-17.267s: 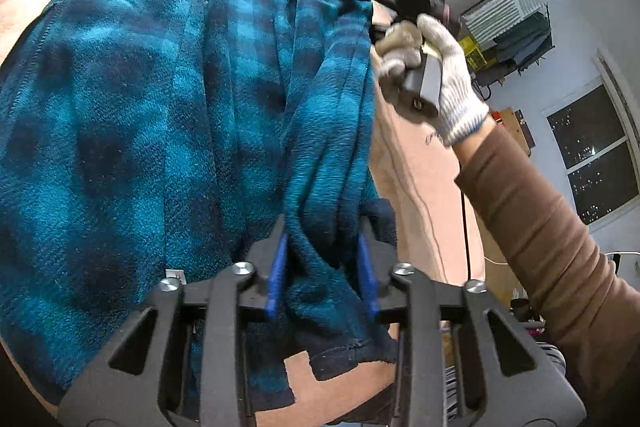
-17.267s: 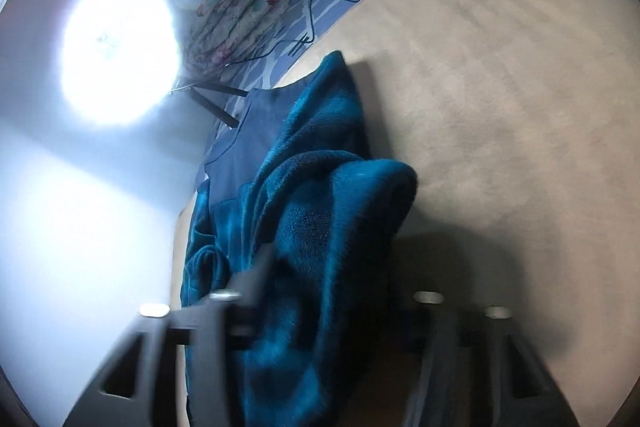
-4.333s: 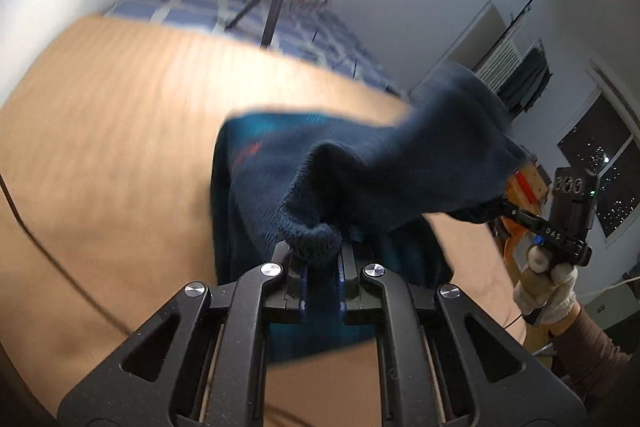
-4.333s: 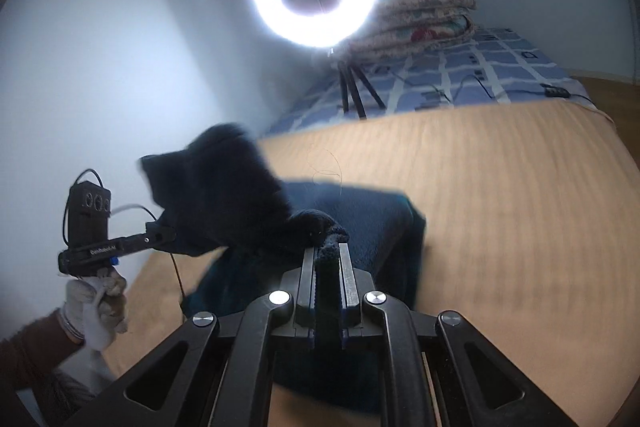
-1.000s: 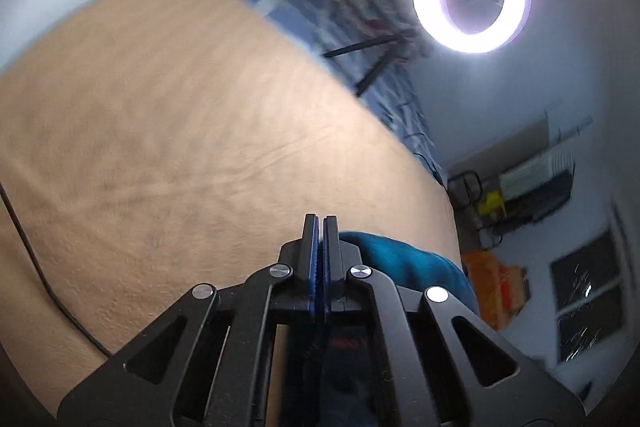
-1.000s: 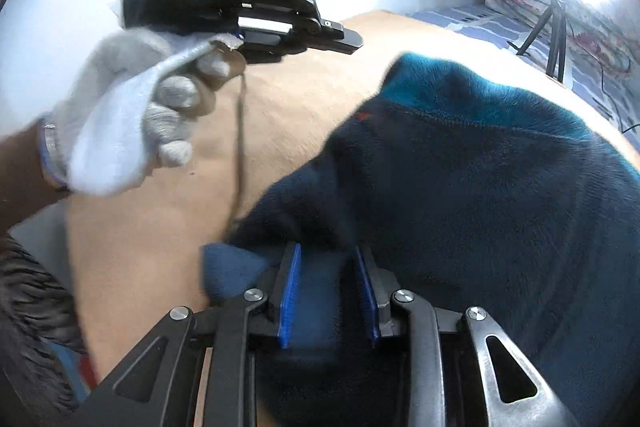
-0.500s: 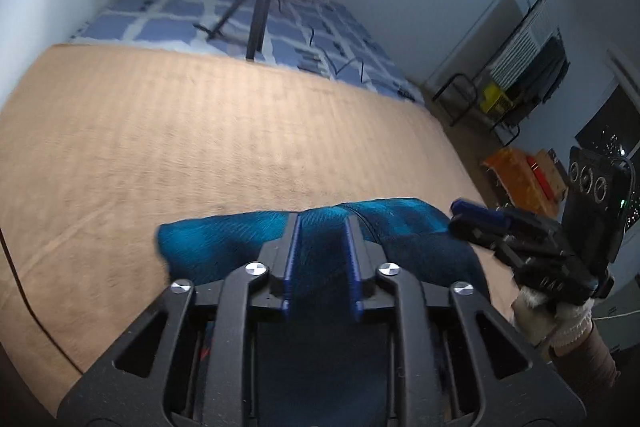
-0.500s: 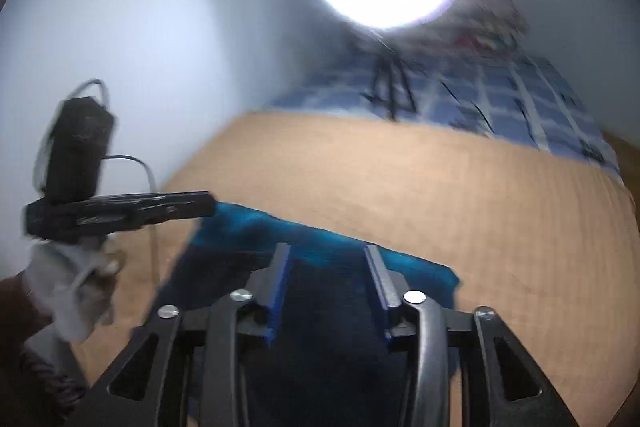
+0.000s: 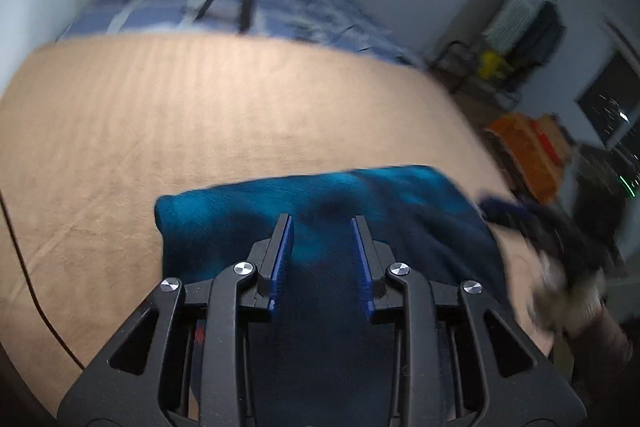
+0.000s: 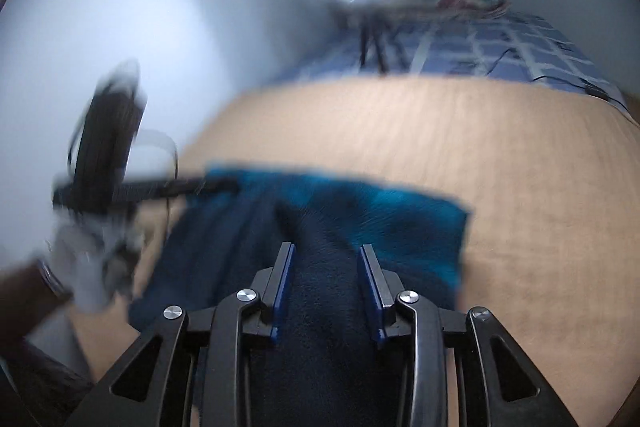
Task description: Fold large clothes
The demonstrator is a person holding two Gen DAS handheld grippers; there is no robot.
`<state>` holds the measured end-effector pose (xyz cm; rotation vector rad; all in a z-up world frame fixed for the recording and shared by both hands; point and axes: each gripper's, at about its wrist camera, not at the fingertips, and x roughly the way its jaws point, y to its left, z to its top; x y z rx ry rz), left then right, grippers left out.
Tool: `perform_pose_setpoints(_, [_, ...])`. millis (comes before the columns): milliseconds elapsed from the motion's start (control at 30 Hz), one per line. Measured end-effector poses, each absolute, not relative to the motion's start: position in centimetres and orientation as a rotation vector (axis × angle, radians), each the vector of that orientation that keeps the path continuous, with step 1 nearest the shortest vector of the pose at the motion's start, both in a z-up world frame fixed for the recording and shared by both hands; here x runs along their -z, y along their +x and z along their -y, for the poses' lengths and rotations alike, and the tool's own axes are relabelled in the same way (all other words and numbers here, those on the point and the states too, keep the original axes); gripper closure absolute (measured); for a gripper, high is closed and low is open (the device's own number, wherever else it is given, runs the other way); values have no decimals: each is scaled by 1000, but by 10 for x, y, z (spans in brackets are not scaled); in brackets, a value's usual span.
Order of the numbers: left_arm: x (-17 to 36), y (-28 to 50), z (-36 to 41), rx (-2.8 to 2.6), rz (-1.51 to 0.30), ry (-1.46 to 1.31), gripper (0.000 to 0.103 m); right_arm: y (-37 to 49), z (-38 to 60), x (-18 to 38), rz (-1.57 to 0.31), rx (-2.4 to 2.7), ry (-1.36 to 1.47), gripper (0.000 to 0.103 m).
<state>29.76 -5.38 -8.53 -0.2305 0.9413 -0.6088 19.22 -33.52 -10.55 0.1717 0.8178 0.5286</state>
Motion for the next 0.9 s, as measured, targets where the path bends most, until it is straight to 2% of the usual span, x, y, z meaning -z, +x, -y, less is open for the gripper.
perform_pose_setpoints(100, [77, 263, 58, 678, -921, -204, 75, 207, 375, 103, -839, -499, 297, 53])
perform_pose_setpoints(133, [79, 256, 61, 700, -930, -201, 75, 215, 386, 108, -868, -509, 354, 43])
perform_pose_setpoints(167, [83, 249, 65, 720, -944, -194, 75, 220, 392, 114, -892, -509, 396, 42])
perform_pose_setpoints(300, [106, 238, 82, 763, -1018, -153, 75, 257, 410, 160, -1008, -540, 654, 45])
perform_pose_setpoints(333, [111, 236, 83, 765, -1035, -157, 75, 265, 409, 170, -1027, -569, 720, 52])
perform_pose_setpoints(367, [119, 235, 83, 762, -1047, -163, 75, 264, 405, 175, -1029, -583, 746, 71])
perform_pose_setpoints(400, [128, 233, 80, 765, -1043, -177, 75, 266, 398, 174, -1017, -588, 729, 75])
perform_pose_setpoints(467, [140, 229, 77, 776, -1028, -159, 73, 261, 375, 157, -970, -532, 504, 84])
perform_pose_setpoints(533, [145, 229, 70, 798, -1012, -177, 73, 265, 353, 163, -1016, -405, 241, 84])
perform_pose_setpoints(567, [144, 230, 67, 795, -1027, -196, 73, 272, 354, 169, -1034, -368, 206, 79])
perform_pose_setpoints(633, [131, 224, 66, 776, -1022, -160, 73, 274, 360, 160, -1009, -296, 170, 72])
perform_pose_setpoints(800, [100, 194, 42, 744, -930, -113, 73, 230, 379, 113, -889, -305, 197, 71])
perform_pose_setpoints(833, [97, 192, 34, 729, -923, -146, 71, 213, 378, 105, -871, -329, 186, 71])
perform_pose_setpoints(900, [94, 193, 2, 684, -919, -308, 63, 187, 376, 99, -849, -367, 187, 63])
